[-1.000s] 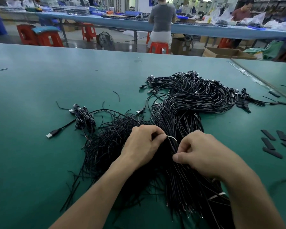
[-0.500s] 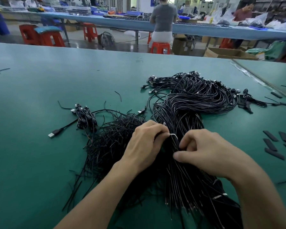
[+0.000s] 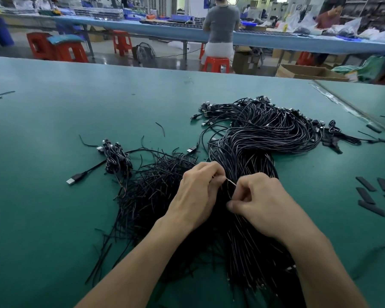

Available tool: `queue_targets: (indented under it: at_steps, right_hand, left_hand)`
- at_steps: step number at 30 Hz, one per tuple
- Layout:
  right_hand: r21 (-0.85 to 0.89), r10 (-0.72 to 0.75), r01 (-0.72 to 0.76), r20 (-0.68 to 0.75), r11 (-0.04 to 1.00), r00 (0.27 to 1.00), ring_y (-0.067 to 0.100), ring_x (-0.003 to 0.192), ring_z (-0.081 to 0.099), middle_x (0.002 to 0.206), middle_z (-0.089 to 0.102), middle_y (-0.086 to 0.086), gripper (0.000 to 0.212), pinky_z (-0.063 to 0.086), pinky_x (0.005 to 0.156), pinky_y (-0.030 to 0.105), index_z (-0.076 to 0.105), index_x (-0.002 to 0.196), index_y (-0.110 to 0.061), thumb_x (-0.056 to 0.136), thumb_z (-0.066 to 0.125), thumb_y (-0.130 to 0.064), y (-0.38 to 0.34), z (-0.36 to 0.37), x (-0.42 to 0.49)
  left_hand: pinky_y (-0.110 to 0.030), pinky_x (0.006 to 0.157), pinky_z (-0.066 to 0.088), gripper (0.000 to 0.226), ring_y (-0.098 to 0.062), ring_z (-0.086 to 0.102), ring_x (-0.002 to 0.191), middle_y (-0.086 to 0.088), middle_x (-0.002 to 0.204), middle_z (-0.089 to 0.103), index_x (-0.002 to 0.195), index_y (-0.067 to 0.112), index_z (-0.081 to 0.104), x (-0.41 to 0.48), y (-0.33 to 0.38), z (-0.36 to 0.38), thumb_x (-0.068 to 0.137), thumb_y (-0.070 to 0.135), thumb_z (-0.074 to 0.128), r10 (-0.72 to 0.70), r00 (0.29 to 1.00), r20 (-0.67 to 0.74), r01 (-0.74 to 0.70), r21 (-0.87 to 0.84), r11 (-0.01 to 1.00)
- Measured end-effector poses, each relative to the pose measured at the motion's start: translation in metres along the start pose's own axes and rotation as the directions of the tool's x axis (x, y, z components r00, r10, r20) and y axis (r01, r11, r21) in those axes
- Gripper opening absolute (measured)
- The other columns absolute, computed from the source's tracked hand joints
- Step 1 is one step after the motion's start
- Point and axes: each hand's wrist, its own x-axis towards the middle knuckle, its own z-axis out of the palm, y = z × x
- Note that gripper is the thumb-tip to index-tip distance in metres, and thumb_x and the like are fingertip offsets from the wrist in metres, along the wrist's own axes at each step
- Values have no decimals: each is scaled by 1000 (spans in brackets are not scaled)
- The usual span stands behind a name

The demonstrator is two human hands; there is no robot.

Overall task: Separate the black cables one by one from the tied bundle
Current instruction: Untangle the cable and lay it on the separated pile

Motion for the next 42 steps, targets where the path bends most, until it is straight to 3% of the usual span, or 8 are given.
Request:
queue_targets:
  at_steps: [5,13,19,22,27,33,37,42]
  right_hand:
    - [50,-142,133,338,990,930,0,51,51,57,61,-9,13,39,52,15,69,72,-28,79,80,-28,4,-36,-11]
    - [110,20,12,-287,994,958,10,52,54,56,58,-7,17,40,49,24,64,76,-32,92,65,-31,8,-36,-4]
    - [60,-34,46,-178,997,983,-1,62,57,60,63,-13,25,42,58,17,68,61,-42,84,74,-35,6,-36,-5]
    - [216,-228,251,-126,944,965,1,57,58,61,66,-9,16,49,61,25,74,72,-35,85,73,-26,-5,-38,-9]
    - [342,-174,245,-226,907,958,1,50,55,61,66,-10,10,43,57,27,69,82,-40,74,73,-44,-1,-43,-10]
    - [288,-212,264,-198,921,957,4,46,38,50,47,-8,11,34,50,26,69,77,-36,86,65,-42,10,-50,-9]
    - [358,-339,371,-150,857,929,13,55,39,56,50,0,7,34,54,31,74,80,-36,85,69,-39,2,-48,-9]
    - [539,-349,512,-381,668,856,13,63,58,74,71,7,15,51,64,28,77,79,-31,71,76,-43,-7,-55,-12]
  left_hand:
    - [-21,57,43,16,-10,53,64,5,68,59,84,27,57,1,2,-4,99,22,57,-89,996,21,89,-14,996]
    - [-8,73,44,5,0,62,83,14,85,67,88,22,75,5,11,-12,91,21,71,-103,988,114,101,19,995]
    - [-25,103,34,59,-8,44,116,12,125,55,131,30,52,1,36,-21,74,22,67,146,975,166,-186,261,947]
    - [-36,93,44,45,-16,57,105,6,111,66,124,26,49,-1,52,-20,81,31,61,208,946,248,-265,225,938]
    - [-26,52,31,25,-10,53,62,10,74,60,97,27,55,4,52,-33,101,45,38,88,996,-18,-75,370,926]
    - [-36,72,36,26,-17,46,64,12,67,45,83,27,48,10,39,-43,104,38,36,-88,995,-50,100,589,802]
    - [-27,57,41,21,-4,48,54,14,57,51,79,28,56,7,55,-41,95,42,61,-4,981,195,-18,112,994]
    - [-20,42,23,31,-7,28,43,13,49,35,67,24,62,6,73,-56,93,40,64,99,770,631,246,-436,865]
